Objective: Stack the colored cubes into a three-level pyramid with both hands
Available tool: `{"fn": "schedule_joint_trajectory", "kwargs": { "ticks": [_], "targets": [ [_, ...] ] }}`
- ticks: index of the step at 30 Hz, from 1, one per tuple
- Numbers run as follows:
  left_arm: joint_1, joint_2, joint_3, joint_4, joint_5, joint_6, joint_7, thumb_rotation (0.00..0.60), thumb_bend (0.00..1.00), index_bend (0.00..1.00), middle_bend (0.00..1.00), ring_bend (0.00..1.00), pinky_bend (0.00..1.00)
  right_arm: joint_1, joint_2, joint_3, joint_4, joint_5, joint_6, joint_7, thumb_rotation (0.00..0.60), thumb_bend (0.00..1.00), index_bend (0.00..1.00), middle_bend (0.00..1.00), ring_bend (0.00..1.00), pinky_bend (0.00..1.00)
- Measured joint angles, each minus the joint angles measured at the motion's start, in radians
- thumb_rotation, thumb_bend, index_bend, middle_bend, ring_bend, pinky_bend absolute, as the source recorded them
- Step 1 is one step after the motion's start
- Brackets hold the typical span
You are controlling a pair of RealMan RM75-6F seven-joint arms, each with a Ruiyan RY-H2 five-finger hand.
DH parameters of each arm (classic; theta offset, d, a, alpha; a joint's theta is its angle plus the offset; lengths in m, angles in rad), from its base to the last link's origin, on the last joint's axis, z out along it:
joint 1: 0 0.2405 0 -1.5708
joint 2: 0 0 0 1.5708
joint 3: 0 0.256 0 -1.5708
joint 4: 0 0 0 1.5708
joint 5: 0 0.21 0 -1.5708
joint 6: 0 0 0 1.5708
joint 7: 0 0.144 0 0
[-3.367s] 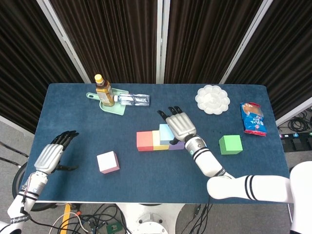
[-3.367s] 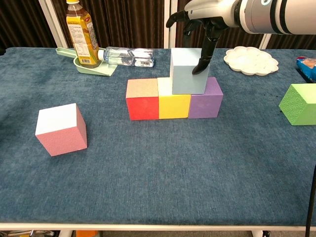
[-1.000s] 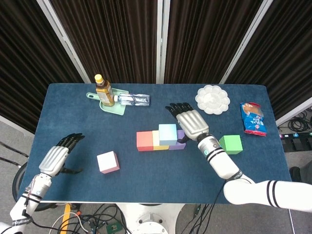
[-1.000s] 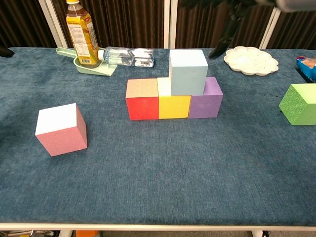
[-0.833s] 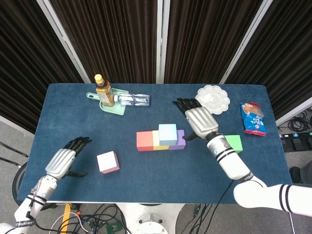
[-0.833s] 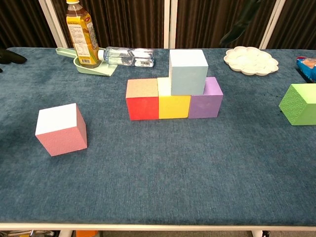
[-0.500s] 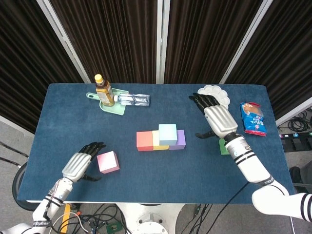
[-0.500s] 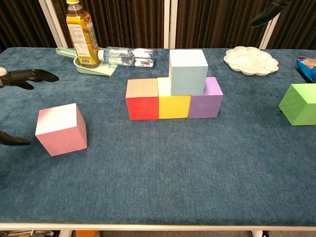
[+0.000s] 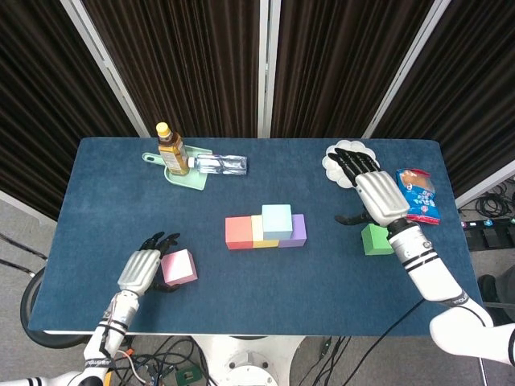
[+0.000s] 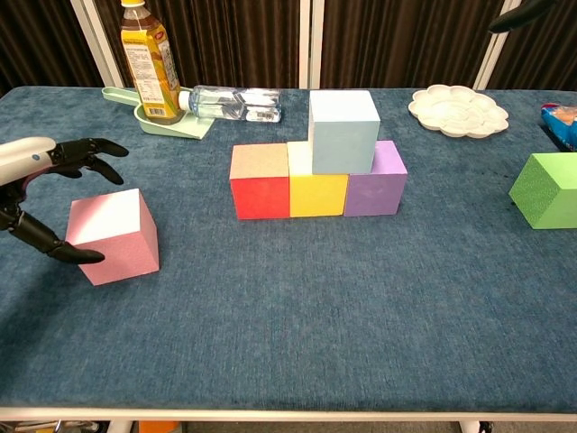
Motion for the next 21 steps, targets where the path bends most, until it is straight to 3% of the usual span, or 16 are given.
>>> {"fn": "schedule_joint_trajectory", "kwargs": {
  "ticks": [12, 21],
  "targets": [
    [-0.005, -0.012, -0.002, 0.008, -0.020, 0.016, 0.032, 0.600, 0.00, 0.11, 0.37, 0.03, 0.11, -0.012, -0.008, 0.015, 0.009, 0.002, -0.020, -0.007, 0.600, 0.00, 0.00, 0.00, 0.00, 0.00],
    [-0.002, -0.015, -0.007, 0.015, 0.052, 0.056, 0.004, 0.600, 0.02, 0.15, 0.46, 0.07, 0.11, -0.042, 0.013, 0.026, 0.011, -0.003, -0.013, 0.026, 0.600, 0.00, 0.00, 0.00, 0.00, 0.00]
  ]
}}
